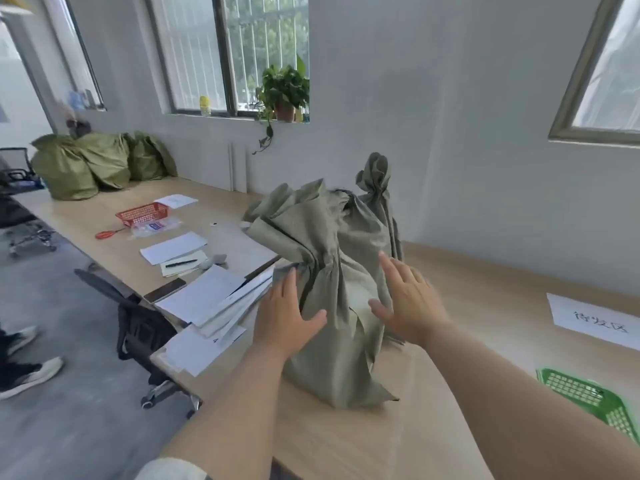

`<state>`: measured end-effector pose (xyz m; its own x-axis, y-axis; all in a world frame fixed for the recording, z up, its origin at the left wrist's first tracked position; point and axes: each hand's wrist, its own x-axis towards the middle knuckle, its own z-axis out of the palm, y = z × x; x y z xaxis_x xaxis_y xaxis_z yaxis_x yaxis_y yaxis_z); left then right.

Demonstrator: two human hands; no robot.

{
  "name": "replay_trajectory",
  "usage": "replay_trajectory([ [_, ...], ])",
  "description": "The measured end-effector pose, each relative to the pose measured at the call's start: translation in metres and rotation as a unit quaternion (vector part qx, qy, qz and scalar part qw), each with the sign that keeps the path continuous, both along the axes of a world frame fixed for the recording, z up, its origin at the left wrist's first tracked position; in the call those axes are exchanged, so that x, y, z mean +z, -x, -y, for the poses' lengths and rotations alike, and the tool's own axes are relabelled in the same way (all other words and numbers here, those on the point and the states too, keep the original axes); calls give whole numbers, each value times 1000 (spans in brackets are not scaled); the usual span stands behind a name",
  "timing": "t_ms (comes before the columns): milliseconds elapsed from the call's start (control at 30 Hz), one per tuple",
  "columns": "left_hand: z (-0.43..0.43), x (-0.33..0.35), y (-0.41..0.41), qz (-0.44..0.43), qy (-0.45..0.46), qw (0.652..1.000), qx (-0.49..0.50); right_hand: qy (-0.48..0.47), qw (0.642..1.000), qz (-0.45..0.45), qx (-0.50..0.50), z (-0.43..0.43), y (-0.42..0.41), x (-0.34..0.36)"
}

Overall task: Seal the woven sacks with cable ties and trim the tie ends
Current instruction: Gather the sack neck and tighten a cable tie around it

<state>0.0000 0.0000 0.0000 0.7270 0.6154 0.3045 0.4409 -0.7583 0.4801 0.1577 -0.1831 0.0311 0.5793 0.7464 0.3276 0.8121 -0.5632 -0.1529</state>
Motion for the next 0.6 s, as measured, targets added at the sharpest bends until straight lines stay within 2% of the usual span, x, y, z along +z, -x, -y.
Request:
replay_trajectory([
  [233,-68,-6,-44,32,42,999,-14,-8,999,-34,17,-65,-38,-14],
  [433,-121,-3,-87,86,36,986,-137,-59,987,-148,24,-118,-56,-13],
  [600,-138,3,-110,94,121,966,-210,-121,968,-215,38,-151,-56,-15],
])
